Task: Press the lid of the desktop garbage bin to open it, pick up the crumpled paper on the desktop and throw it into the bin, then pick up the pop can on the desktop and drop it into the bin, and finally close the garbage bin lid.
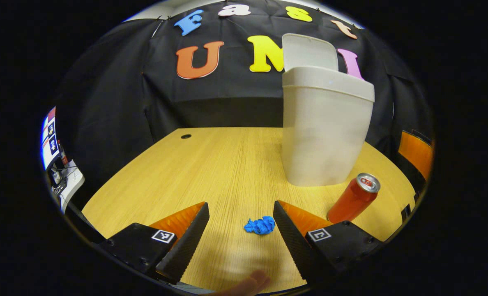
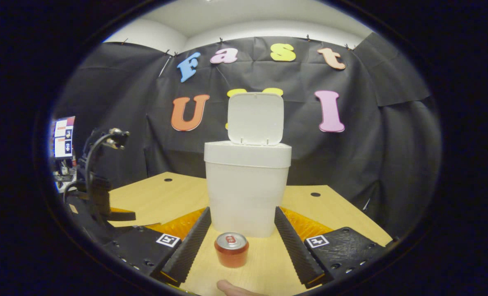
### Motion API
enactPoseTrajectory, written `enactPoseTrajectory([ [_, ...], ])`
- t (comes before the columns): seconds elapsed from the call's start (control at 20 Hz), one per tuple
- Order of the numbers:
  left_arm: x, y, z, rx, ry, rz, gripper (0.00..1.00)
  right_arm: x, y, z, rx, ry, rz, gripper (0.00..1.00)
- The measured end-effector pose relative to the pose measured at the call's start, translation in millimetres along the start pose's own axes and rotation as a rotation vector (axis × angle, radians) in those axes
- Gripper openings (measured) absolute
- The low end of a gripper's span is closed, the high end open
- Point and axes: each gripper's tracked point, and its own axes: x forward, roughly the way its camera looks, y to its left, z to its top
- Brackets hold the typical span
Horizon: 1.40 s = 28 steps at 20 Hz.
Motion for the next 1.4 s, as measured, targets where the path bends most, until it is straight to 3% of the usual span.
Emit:
enactPoseTrajectory([
  [0.3, 25.7, -8.2, -24.7, 0.001, 0.082, -0.060, 1.00, -2.2, -23.4, -41.2, -0.067, 0.058, -0.007, 0.95],
  [0.65, 39.1, -21.6, -34.6, 0.019, 0.102, -0.099, 0.98, 4.1, -27.6, -74.0, 0.078, 0.175, 0.032, 0.95],
  [0.9, 46.3, -30.3, -45.4, 0.005, 0.146, -0.144, 0.86, 8.5, -19.3, -94.3, 0.068, 0.220, 0.046, 0.94],
  [1.05, 49.8, -27.8, -45.1, 0.032, 0.127, -0.116, 0.73, 10.4, -8.0, -103.9, 0.049, 0.245, 0.057, 0.94],
  [1.1, 49.7, -26.8, -44.7, 0.039, 0.124, -0.112, 0.75, 11.1, -4.8, -106.0, 0.046, 0.249, 0.062, 0.94],
  [1.2, 51.0, -23.1, -44.4, 0.046, 0.121, -0.108, 0.61, 12.0, 2.6, -109.6, 0.044, 0.256, 0.074, 0.94],
  [1.25, 50.7, -22.2, -44.9, 0.042, 0.120, -0.111, 0.65, 12.1, 5.6, -110.9, 0.041, 0.257, 0.076, 0.94],
  [1.3, 51.2, -22.4, -43.8, 0.036, 0.119, -0.119, 0.52, 11.6, 9.0, -113.7, 0.040, 0.260, 0.076, 0.94],
  [1.4, 45.4, -18.9, -37.5, 0.026, 0.104, -0.112, 0.42, 12.5, 14.7, -117.4, 0.032, 0.261, 0.080, 0.93],
])
